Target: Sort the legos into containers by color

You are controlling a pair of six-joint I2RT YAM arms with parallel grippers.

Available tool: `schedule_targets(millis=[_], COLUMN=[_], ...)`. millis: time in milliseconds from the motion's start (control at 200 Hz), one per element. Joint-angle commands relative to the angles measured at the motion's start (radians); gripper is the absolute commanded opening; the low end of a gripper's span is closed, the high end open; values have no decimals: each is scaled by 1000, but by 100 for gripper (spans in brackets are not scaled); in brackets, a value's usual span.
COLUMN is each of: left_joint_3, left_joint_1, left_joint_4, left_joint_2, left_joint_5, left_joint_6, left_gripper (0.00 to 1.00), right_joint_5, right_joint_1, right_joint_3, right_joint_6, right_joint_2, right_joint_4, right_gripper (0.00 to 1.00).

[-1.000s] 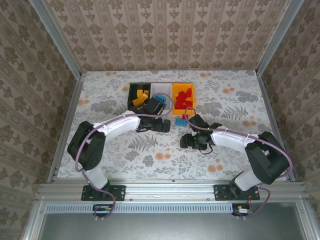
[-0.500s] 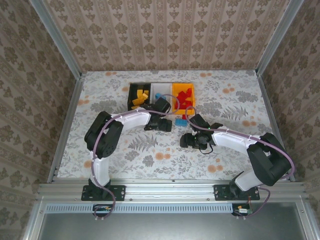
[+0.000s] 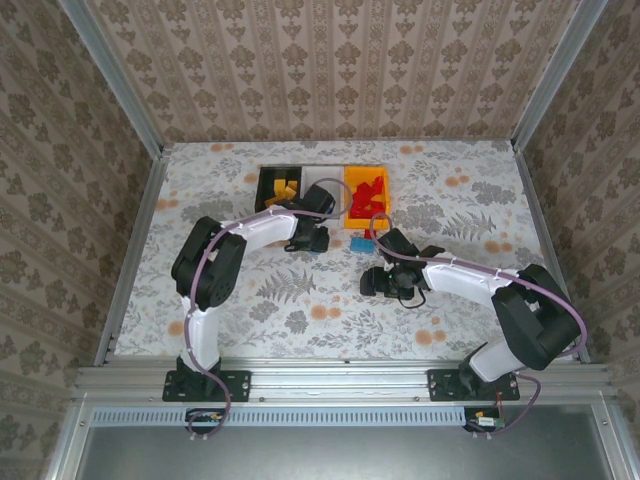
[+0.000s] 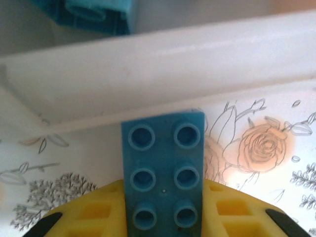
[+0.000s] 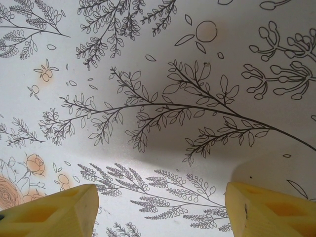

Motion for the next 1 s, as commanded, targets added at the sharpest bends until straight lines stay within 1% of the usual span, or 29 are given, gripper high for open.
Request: schedule_targets(millis=[0,140,265,425,585,680,790,900,995], left_joint_3=[-7,-57,-142,-260,-305,-271,-178,-43,88], left_joint_1=[0,-9,-28,-45,-47,-37,-6,47,85], left_joint_4=[14,16,30,75,56,9,-53,-104,-134], left_joint_2=[5,-42,-106,-205,-318,-376,-399,-365,-302], left_joint_5=[24,42,64,132,116,83,60,71,77], left_joint_6=[3,2,2,-7,-7,24,82,133,175], left_gripper=[26,25,25,25,25,25,26,26,26], right_joint_5=[1,1,7,3,-2,-1,3,2,4], right_joint_1=[6,7,7,9,22,28,32,35,38], right_joint_3=[-1,-2,-9,-12,5,16,18,16,11], right_joint_6=[12,13,15,21,26,25,26,29,30], right_joint_2=[12,5,-5,2,26,35,40,46,45], right_joint_4=[13,11,7,20,27,25,28,31,31], right_gripper=[70,70,70,70,70,70,70,70,70])
